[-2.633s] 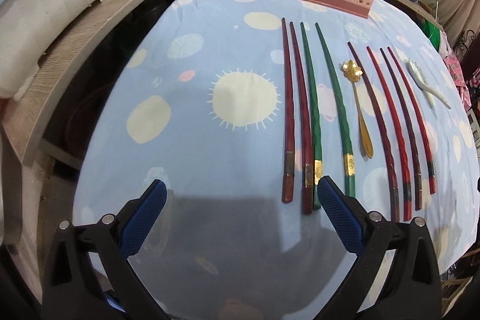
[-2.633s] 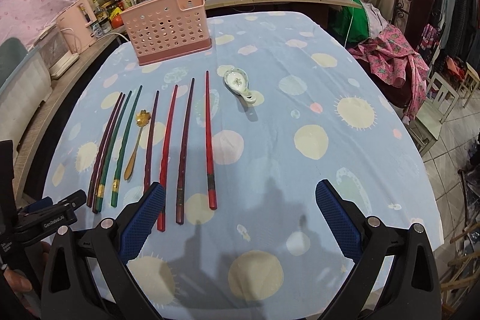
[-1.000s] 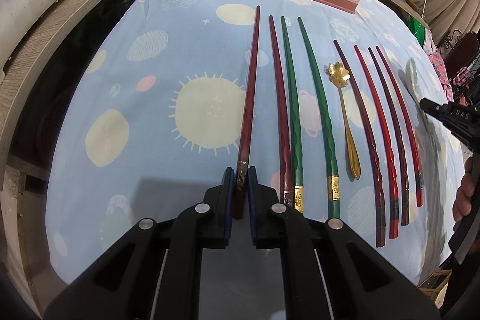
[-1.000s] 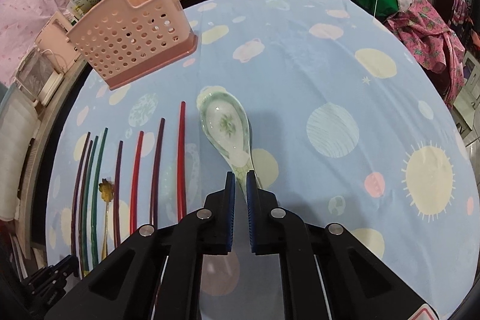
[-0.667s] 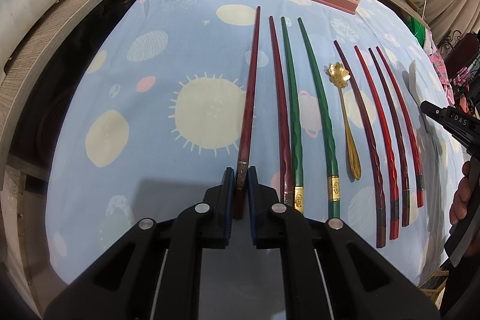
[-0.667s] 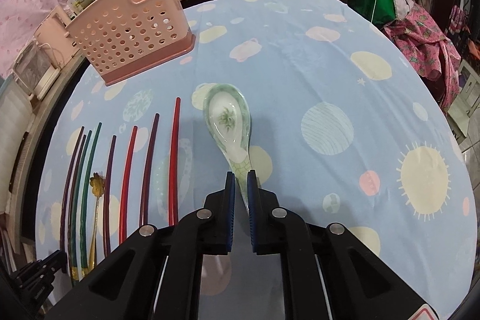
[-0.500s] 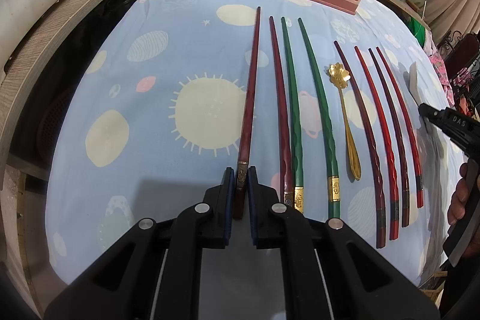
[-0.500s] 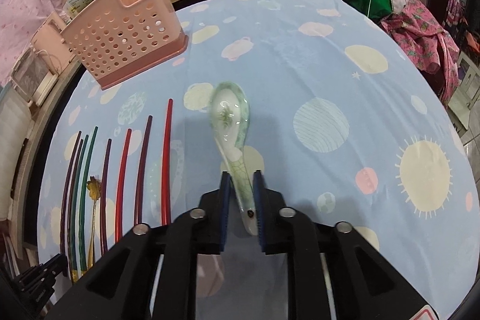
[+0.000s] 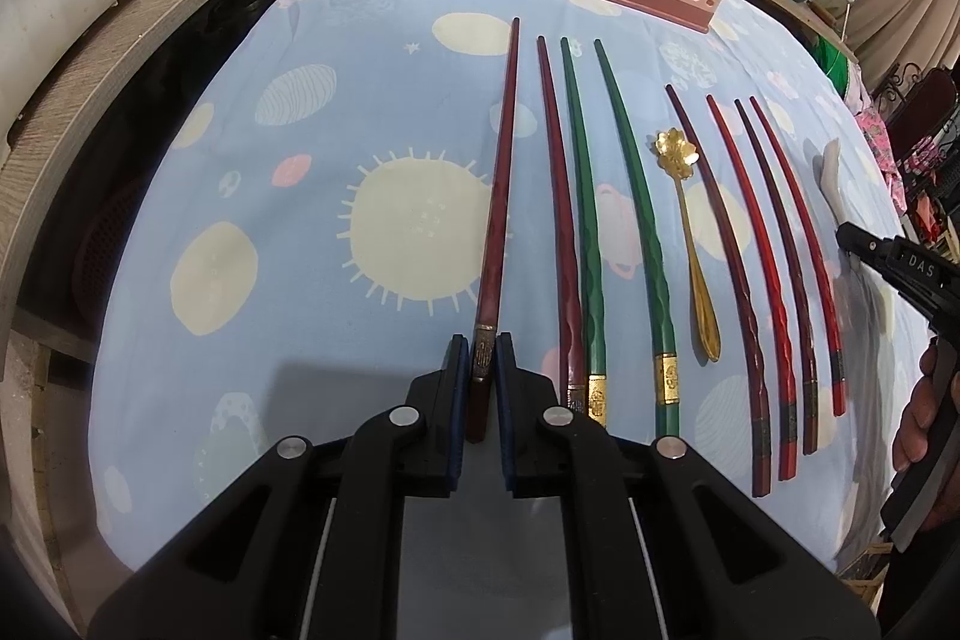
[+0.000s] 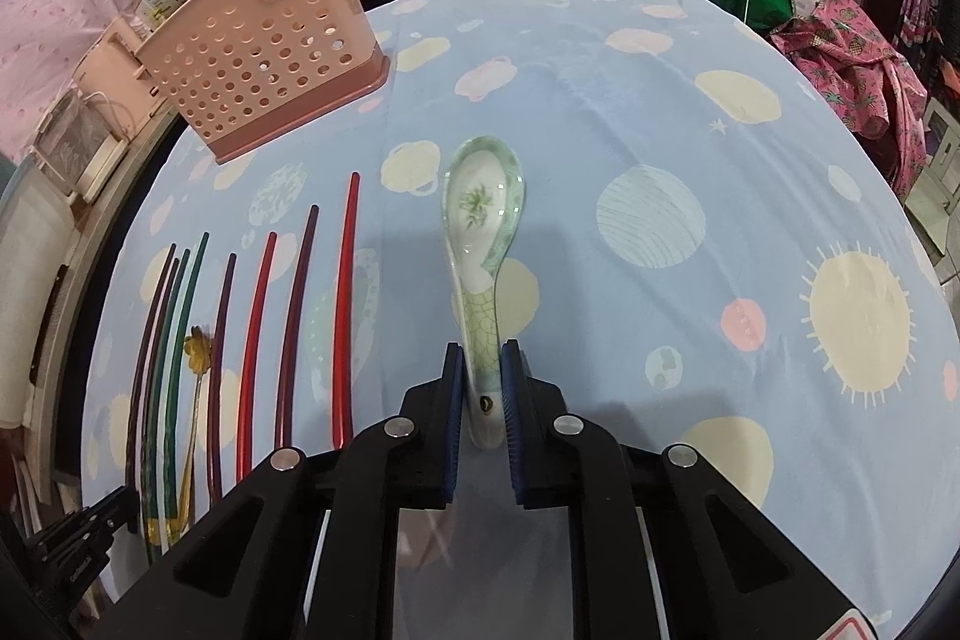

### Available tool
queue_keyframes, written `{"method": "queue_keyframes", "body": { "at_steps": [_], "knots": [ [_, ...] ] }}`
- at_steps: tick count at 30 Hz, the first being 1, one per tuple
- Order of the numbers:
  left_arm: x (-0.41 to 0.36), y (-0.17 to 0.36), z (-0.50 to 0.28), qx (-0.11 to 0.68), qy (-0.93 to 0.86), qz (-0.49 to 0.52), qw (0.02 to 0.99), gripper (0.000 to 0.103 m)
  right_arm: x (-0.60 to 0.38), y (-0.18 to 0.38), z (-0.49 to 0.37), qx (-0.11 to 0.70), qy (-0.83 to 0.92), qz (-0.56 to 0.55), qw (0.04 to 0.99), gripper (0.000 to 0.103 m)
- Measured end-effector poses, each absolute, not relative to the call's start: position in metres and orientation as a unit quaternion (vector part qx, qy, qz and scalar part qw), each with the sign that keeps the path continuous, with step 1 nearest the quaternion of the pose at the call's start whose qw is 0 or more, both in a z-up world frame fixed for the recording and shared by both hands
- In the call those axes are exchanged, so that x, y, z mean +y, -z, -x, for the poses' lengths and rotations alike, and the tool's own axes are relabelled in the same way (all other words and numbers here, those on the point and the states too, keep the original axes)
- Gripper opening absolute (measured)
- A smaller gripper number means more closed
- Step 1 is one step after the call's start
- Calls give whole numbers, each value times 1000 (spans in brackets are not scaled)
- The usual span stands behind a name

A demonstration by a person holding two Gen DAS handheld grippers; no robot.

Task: Organize utensils
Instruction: 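Grasp the white ceramic spoon by its handle with the right tool while the left tool holds the chopstick, then carry the spoon with the right tool to the pink caddy while the left tool carries the chopstick there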

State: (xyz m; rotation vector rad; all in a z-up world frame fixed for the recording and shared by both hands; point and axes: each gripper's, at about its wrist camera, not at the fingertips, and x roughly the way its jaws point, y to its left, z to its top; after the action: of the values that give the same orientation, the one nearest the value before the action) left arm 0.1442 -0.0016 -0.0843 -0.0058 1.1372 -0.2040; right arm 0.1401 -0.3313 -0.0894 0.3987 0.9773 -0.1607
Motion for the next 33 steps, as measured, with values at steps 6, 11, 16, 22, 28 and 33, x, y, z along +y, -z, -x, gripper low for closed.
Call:
{"method": "queue_keyframes", "body": {
  "at_steps": [6,11,16,22,28,33],
  "knots": [
    [5,80,-139,540,108,23,834,8,-323,78,-127,460,72,-187,865,11],
    [6,68,-131,524,121,31,842,7,-318,64,-115,451,69,-186,870,11],
    [9,50,-126,503,127,38,854,7,-316,45,-103,433,66,-188,879,11],
    [12,28,-124,477,130,49,868,7,-313,22,-97,410,60,-184,891,10],
    [13,0,-129,444,134,55,884,7,-313,12,-98,403,57,-186,894,8],
    [13,-23,-141,418,136,56,897,7,-314,4,-103,398,51,-188,896,7]
  ]
}}
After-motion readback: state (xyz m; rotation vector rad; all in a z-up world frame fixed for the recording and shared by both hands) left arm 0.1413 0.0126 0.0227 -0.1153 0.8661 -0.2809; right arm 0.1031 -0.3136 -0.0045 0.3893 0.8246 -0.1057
